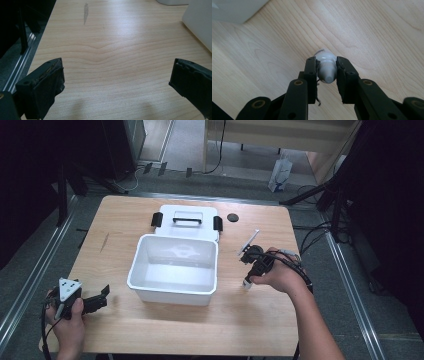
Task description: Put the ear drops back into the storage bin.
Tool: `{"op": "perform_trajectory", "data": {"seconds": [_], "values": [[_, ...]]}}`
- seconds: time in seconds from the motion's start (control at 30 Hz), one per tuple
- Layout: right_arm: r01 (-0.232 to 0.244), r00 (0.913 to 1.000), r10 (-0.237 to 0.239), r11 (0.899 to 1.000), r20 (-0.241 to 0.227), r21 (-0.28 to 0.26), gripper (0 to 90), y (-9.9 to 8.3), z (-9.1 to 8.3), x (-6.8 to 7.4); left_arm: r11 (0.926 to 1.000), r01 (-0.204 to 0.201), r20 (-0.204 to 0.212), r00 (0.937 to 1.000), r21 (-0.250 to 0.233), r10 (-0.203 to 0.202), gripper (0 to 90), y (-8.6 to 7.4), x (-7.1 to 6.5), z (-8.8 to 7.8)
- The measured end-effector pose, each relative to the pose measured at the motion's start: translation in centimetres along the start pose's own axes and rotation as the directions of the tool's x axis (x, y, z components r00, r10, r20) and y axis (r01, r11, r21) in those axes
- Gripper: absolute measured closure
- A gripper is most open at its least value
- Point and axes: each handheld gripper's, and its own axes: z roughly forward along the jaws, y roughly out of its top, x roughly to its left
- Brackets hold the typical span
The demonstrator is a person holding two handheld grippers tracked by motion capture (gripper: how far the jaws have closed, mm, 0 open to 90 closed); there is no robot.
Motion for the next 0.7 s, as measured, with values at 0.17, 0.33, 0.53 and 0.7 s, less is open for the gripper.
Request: {"op": "perform_trajectory", "data": {"seconds": [0.17, 0.33, 0.53, 0.7], "values": [[-0.005, 1.0000, 0.005, 1.000, -0.002, -0.005, 72.3, 0.4, -1.3, 0.1, 1.0000, 0.000, 0.000, 1.0000, 0.001, 0.000, 0.3, 0.0, 0.0, 0.0], [-0.001, 1.0000, 0.001, 1.000, -0.002, -0.010, 72.3, 1.1, -2.7, 0.1, 1.0000, -0.001, -0.001, 1.0000, 0.002, 0.001, 0.3, 0.0, 0.0, 0.0], [0.004, 1.0000, -0.004, 1.000, 0.006, -0.022, 72.4, 2.0, -4.4, 0.6, 1.0000, -0.001, -0.001, 1.0000, 0.000, 0.001, 0.3, 0.0, 0.0, 0.0], [-0.005, 1.0000, 0.005, 1.000, -0.002, -0.016, 72.4, 2.9, -5.7, 1.0, 1.0000, 0.002, 0.002, 1.0000, 0.000, -0.002, 0.3, 0.0, 0.0, 0.0]]}}
